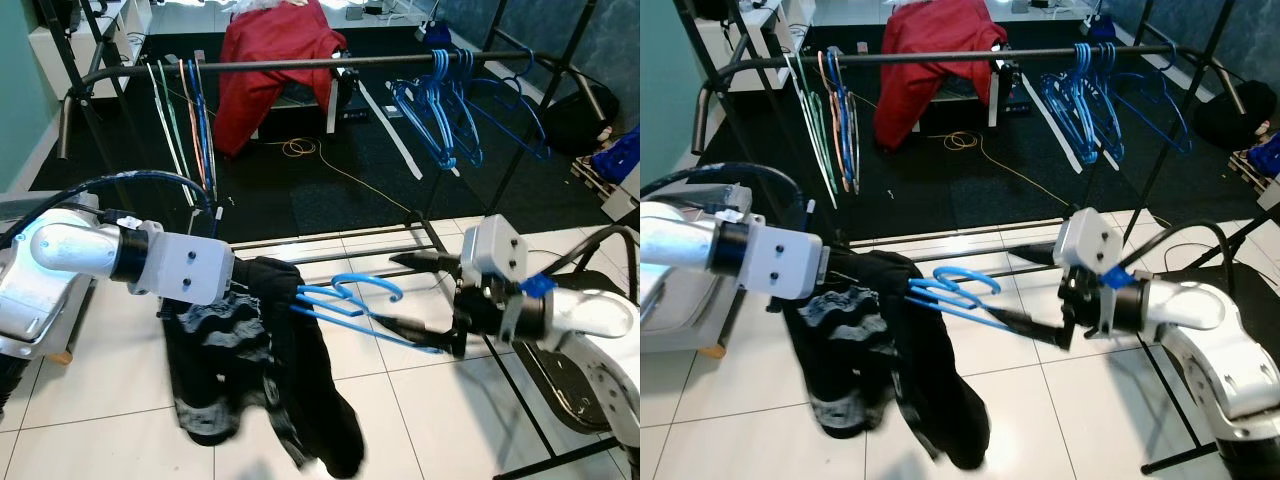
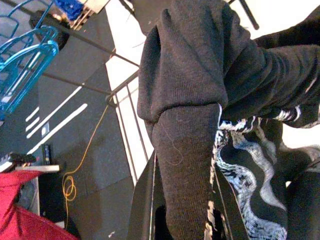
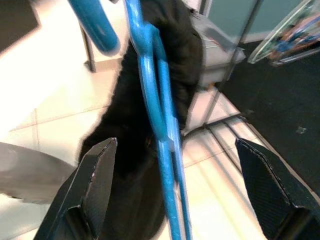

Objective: Hang hanger

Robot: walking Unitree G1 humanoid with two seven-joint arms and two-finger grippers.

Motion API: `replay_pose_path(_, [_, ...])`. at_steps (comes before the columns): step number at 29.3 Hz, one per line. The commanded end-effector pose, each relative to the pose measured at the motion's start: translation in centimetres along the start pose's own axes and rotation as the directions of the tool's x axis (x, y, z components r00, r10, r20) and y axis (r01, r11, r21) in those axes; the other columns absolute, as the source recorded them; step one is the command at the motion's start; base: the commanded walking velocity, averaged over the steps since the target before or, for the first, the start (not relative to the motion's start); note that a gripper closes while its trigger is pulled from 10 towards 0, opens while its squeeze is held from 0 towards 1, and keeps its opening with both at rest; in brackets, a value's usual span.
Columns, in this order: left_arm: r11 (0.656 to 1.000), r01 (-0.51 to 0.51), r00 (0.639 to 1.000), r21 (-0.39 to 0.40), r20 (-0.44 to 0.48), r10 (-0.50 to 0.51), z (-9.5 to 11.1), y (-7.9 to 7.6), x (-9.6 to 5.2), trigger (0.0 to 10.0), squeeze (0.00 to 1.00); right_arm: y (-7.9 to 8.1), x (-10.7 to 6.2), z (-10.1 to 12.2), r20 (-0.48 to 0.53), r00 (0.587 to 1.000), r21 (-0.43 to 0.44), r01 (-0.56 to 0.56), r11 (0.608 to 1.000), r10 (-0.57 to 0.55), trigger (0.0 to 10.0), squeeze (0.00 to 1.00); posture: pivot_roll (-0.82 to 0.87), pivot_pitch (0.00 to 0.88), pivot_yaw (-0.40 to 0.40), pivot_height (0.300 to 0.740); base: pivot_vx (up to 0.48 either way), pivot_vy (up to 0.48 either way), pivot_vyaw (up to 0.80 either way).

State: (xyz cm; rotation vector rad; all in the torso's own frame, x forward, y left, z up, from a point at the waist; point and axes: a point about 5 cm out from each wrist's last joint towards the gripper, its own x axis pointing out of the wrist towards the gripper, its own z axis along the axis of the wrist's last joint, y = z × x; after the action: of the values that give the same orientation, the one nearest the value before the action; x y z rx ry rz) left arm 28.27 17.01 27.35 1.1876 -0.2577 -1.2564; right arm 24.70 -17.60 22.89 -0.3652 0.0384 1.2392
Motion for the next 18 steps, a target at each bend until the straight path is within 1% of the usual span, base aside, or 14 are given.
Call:
replay_pose_path(1, [1.0, 0.005, 0.999, 0.017, 0.031, -0.006, 0.5, 0.3, 0.1, 10.0, 0.0, 0.2, -0.3, 0.3, 0.021, 1.0, 0.013, -0.013, 1.0, 0.013, 10.0, 0.0, -0.1, 0.115, 0.018, 0.74, 0.0, 0.0, 0.0])
replay_pose_path(3, [1.0, 0.013, 0.999, 0.02, 0.036, -0.014, 0.6, 0.4, 0.1, 10.0, 0.0, 0.1, -0.3, 0.6, 0.041, 0.999, 0.019, -0.005, 1.0, 0.004, 10.0, 0.0, -0.1, 0.116, 0.018, 0.74, 0.0, 0.0, 0.0])
replay_pose_path(4, [0.999, 0.024, 0.998, 0.024, 0.051, -0.026, 1.0, 0.6, 0.1, 10.0, 0.0, -0.5, -0.4, 0.9, 0.075, 0.996, 0.014, 0.039, 0.999, -0.04, 10.0, 0.0, -0.09, 0.115, 0.018, 0.74, 0.0, 0.0, 0.0])
replay_pose_path(6, [0.999, 0.035, 0.996, 0.034, 0.077, -0.037, 1.7, 0.8, 0.1, 10.0, 0.0, -1.0, -0.2, 0.7, 0.066, 0.995, -0.009, 0.078, 0.997, -0.077, 10.0, 0.0, -0.09, 0.114, 0.018, 0.74, 0.0, 0.0, 0.0])
replay_pose_path(7, [0.999, 0.035, 0.996, 0.034, 0.077, -0.037, 1.7, 0.8, 0.1, 10.0, 0.0, -1.0, -0.2, 0.7, 0.066, 0.995, -0.009, 0.078, 0.997, -0.077, 10.0, 0.0, -0.09, 0.114, 0.018, 0.74, 0.0, 0.0, 0.0])
replay_pose_path(8, [0.998, 0.041, 0.995, 0.042, 0.093, -0.045, 2.2, 0.8, 0.1, 10.0, 0.0, -1.4, 0.1, 0.3, 0.044, 0.992, -0.02, 0.119, 0.993, -0.118, 10.0, 0.0, -0.09, 0.11, 0.016, 0.74, 0.0, 0.0, 0.0])
replay_pose_path(9, [0.998, 0.046, 0.993, 0.05, 0.104, -0.051, 2.5, 0.9, 0.2, 10.0, 0.0, -1.9, 0.3, 0.0, 0.021, 0.988, -0.037, 0.152, 0.988, -0.151, 8.7, 0.0, -0.09, 0.11, 0.016, 0.74, 0.0, 0.0, 0.0])
replay_pose_path(11, [0.998, 0.046, 0.993, 0.05, 0.104, -0.051, 2.5, 0.9, 0.2, 10.0, 0.0, -1.9, 0.3, 0.0, 0.021, 0.988, -0.037, 0.152, 0.988, -0.151, 8.7, 0.0, -0.09, 0.11, 0.016, 0.74, 0.0, 0.0, 0.0])
replay_pose_path(12, [0.997, 0.049, 0.992, 0.056, 0.112, -0.055, 2.8, 0.9, 0.2, 10.0, 0.0, -2.1, 0.4, -0.4, -0.011, 0.985, -0.049, 0.17, 0.984, -0.171, 4.9, 0.0, -0.09, 0.11, 0.016, 0.74, 0.0, 0.0, 0.0])
replay_pose_path(13, [0.997, 0.05, 0.991, 0.063, 0.121, -0.057, 3.1, 1.0, 0.1, 10.0, 0.0, -2.2, 0.5, -0.7, -0.038, 0.983, -0.058, 0.176, 0.983, -0.178, 0.5, 0.0, -0.09, 0.105, 0.014, 0.74, 0.0, 0.0, 0.0])
replay_pose_path(14, [0.997, 0.05, 0.991, 0.063, 0.121, -0.057, 3.1, 1.0, 0.1, 10.0, 0.0, -2.2, 0.5, -0.7, -0.038, 0.983, -0.058, 0.176, 0.983, -0.178, 0.5, 0.0, -0.09, 0.105, 0.014, 0.74, 0.0, 0.0, 0.0])
replay_pose_path(15, [0.996, 0.05, 0.99, 0.069, 0.126, -0.058, 3.3, 1.1, 0.1, 10.0, 0.0, -2.2, 0.7, -0.9, -0.053, 0.983, -0.062, 0.171, 0.983, -0.175, 0.2, 0.0, -0.09, 0.105, 0.014, 0.74, 0.0, 0.0, 0.0])
replay_pose_path(17, [0.996, 0.05, 0.99, 0.069, 0.126, -0.058, 3.3, 1.1, 0.1, 10.0, 0.0, -2.2, 0.7, -0.9, -0.053, 0.983, -0.062, 0.171, 0.983, -0.175, 0.2, 0.0, -0.09, 0.105, 0.014, 0.74, 0.0, 0.0, 0.0])
replay_pose_path(18, [0.996, 0.048, 0.99, 0.074, 0.13, -0.058, 3.4, 1.2, 0.0, 10.0, 0.0, -2.2, 0.8, -1.0, -0.056, 0.984, -0.061, 0.168, 0.984, -0.172, 0.0, 0.0, -0.09, 0.105, 0.014, 0.74, 0.0, 0.0, 0.0])
